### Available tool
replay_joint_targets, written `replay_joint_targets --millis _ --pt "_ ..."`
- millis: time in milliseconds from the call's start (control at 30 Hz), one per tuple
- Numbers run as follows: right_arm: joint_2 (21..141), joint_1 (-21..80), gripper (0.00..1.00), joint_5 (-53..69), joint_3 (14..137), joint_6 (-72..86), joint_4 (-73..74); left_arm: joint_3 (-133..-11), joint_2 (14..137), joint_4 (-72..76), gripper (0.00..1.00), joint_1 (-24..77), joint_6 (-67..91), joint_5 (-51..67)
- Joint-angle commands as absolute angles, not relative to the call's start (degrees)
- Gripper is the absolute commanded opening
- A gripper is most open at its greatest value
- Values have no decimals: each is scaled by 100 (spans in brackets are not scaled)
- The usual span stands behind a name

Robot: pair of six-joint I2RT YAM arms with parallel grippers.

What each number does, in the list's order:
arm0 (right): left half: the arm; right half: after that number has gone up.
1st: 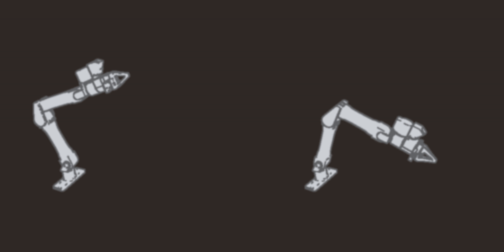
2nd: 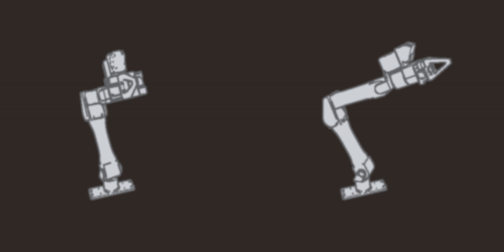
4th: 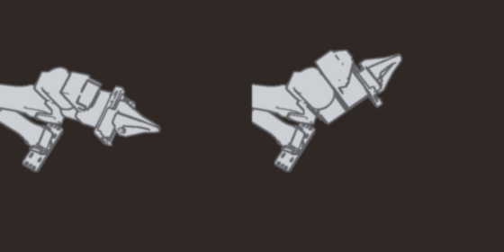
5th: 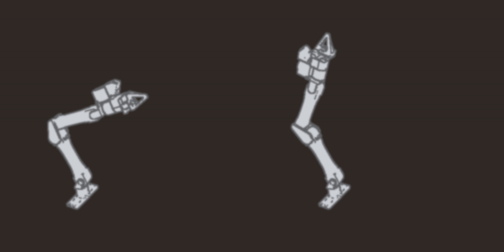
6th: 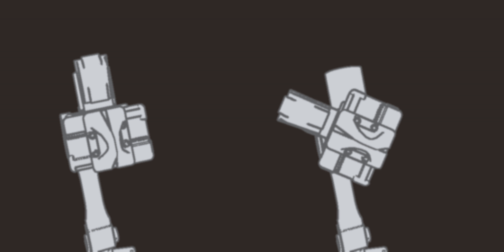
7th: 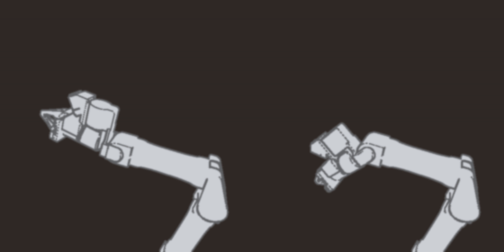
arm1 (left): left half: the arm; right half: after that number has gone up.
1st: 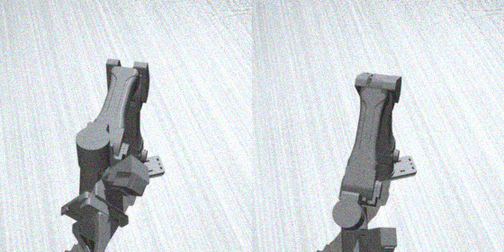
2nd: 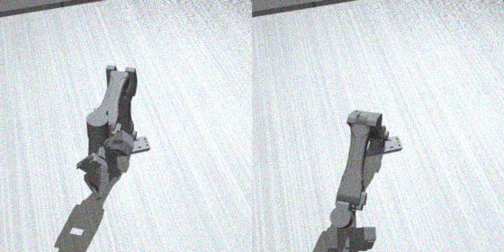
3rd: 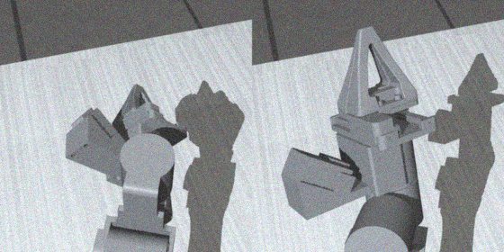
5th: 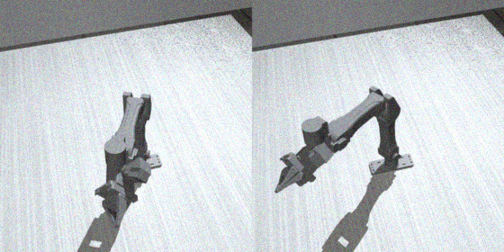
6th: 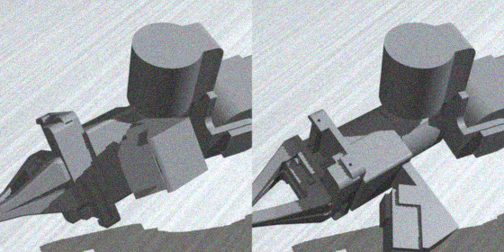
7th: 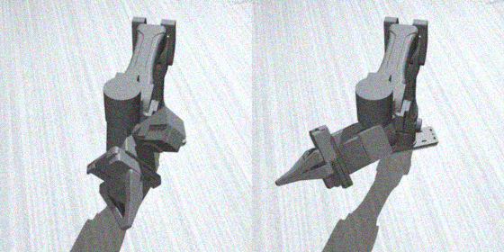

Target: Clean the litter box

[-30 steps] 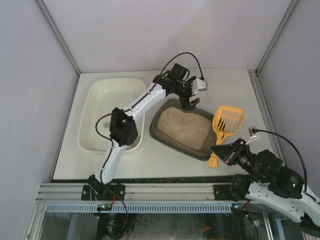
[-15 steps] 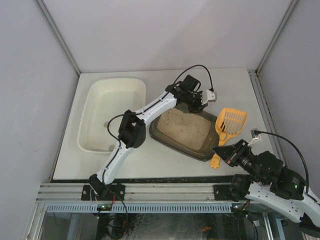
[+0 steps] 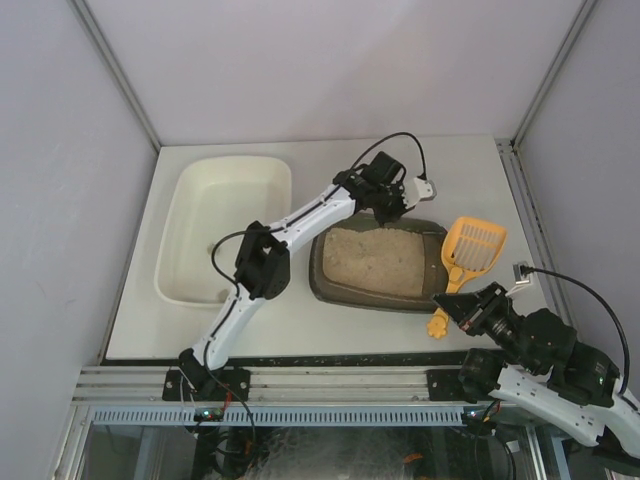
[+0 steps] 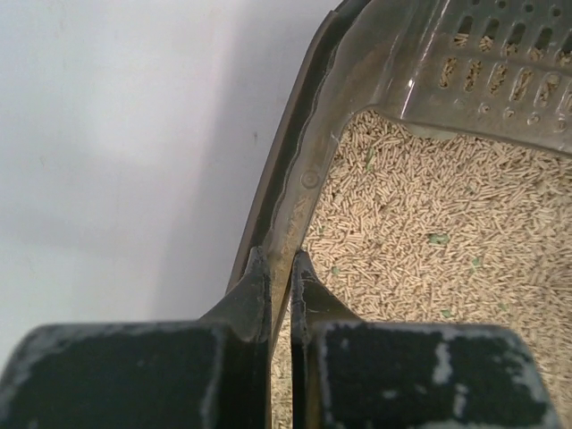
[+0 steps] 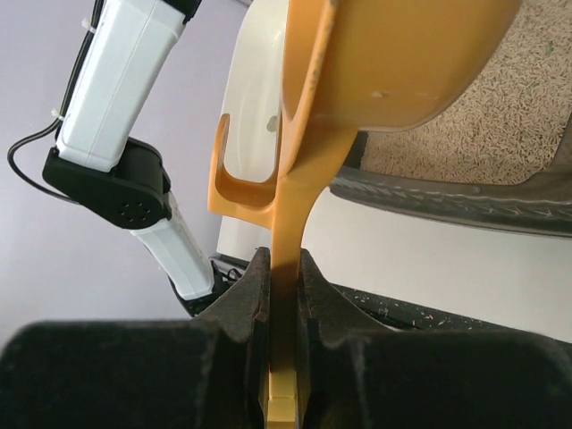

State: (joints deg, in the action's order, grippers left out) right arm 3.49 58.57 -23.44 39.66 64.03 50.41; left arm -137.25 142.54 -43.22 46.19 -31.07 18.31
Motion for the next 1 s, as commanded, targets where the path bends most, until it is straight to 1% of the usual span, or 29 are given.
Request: replay_joint_targets --millis 0,100,200,400,533,600,633,767,867,967 --pt "275 5840 0 -2458 4011 6165 4952 -12715 13467 -4874 0 4275 -900 1146" --pt "405 5858 0 -2444 4068 6023 4949 -11697 12811 -4260 0 4014 301 1117" --pt "611 5879 0 -2390 4078 5914 4901 -11133 12373 -4095 0 3786 1250 1077" --pt "1010 5891 0 -2192 4078 5566 4595 -10806 11923 -4323 0 3573 2359 858" --pt "1283 5867 0 -1967 4087 5335 4358 -10879 11846 -4887 0 3575 3360 171" --pt "1495 5827 0 -1795 4114 5229 4266 -10541 11590 -4801 0 3602 3764 -323" --pt "1615 5801 0 -1691 4127 5177 4230 -10332 11418 -4651 0 3604 3810 -363" --pt "2229 5411 0 -903 4169 4973 4040 -9276 10752 -4087 0 3585 4788 -24" --pt "2853 4666 0 288 4192 4933 3729 -8269 10290 -3498 0 3555 5944 545" --pt "3422 3966 0 1363 4255 4936 3368 -7840 10126 -3282 0 3672 6230 704"
